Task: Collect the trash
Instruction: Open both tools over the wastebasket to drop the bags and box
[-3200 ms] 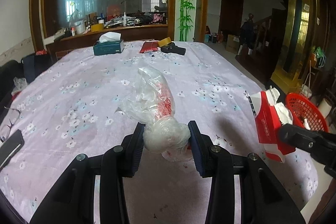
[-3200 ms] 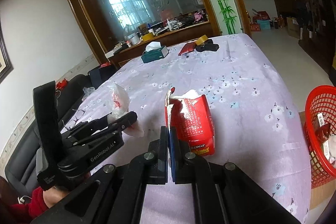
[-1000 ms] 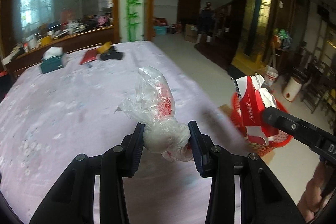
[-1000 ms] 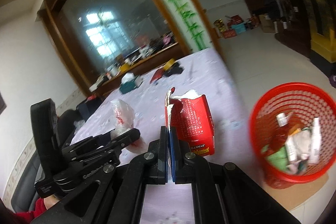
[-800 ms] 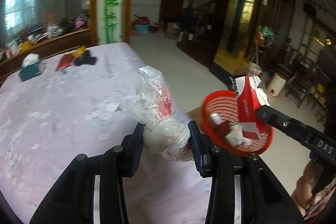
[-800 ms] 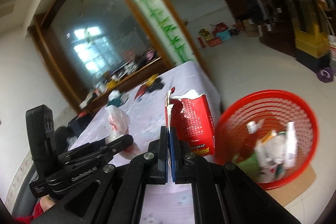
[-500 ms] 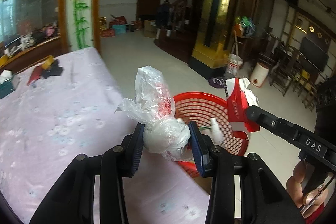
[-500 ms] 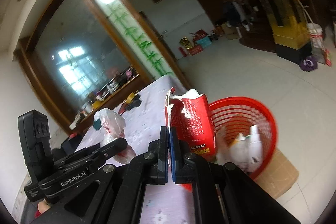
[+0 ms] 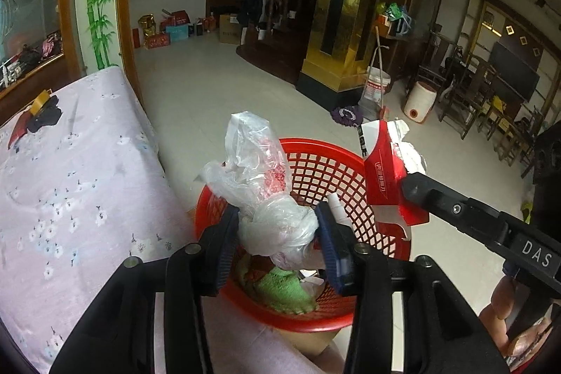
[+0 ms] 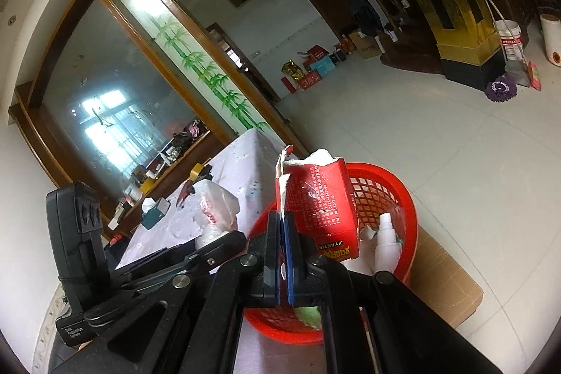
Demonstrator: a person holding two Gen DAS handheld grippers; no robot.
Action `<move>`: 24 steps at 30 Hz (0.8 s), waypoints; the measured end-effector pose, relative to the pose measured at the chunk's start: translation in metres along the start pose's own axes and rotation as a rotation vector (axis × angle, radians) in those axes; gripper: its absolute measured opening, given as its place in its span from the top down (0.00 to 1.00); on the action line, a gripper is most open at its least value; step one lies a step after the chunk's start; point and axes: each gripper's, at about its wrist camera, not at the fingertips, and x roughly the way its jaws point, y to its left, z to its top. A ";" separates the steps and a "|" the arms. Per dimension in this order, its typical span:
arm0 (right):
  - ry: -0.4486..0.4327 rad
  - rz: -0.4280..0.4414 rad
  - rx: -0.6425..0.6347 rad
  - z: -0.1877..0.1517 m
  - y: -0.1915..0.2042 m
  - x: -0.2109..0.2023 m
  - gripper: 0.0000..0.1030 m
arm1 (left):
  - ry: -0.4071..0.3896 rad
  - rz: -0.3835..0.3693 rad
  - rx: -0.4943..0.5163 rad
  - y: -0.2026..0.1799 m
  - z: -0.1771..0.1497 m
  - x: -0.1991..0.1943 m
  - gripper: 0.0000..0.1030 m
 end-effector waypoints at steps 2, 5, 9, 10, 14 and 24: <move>0.004 -0.015 -0.013 0.002 0.000 0.006 0.94 | 0.004 0.006 0.000 -0.001 0.000 0.005 0.33; -0.009 -0.081 -0.064 -0.002 0.005 0.005 0.71 | 0.003 0.012 -0.003 0.002 0.000 0.007 0.33; -0.040 -0.085 -0.064 0.000 0.005 -0.005 0.58 | -0.014 0.025 -0.022 0.011 -0.003 -0.005 0.33; -0.043 -0.089 -0.065 0.000 0.006 -0.006 0.58 | -0.024 0.033 -0.027 0.015 -0.005 -0.011 0.33; -0.060 -0.114 -0.082 -0.001 0.017 -0.016 0.55 | -0.077 0.079 -0.047 0.031 -0.016 -0.038 0.26; -0.109 -0.476 -0.216 -0.036 0.066 -0.030 0.14 | -0.198 0.254 -0.054 0.068 -0.070 -0.117 0.11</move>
